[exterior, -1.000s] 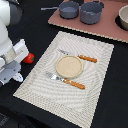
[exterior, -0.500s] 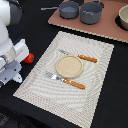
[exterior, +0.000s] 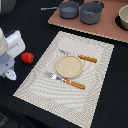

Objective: Place the pan onto the stove and place the fish and sausage into the pan.

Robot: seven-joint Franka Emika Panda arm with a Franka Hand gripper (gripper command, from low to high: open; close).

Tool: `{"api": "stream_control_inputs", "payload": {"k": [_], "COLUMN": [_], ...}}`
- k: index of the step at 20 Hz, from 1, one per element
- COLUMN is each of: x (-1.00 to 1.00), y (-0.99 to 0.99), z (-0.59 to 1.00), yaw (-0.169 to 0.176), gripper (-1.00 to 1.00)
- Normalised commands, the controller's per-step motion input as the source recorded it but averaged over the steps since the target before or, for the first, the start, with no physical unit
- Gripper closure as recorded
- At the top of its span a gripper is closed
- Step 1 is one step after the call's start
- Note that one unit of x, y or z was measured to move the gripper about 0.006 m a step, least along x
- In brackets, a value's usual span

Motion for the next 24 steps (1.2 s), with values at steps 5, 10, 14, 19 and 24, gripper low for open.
{"api": "stream_control_inputs", "payload": {"k": [5,10,14,19,24], "x": [0.41,0.35,0.38,0.37,0.3], "y": [1.0,1.0,0.99,1.0,1.0], "z": [0.99,0.76,0.38,0.11,0.0], "yaw": [0.0,0.0,0.0,0.0,0.0], "gripper": [1.0,1.0,1.0,1.0,1.0]}}
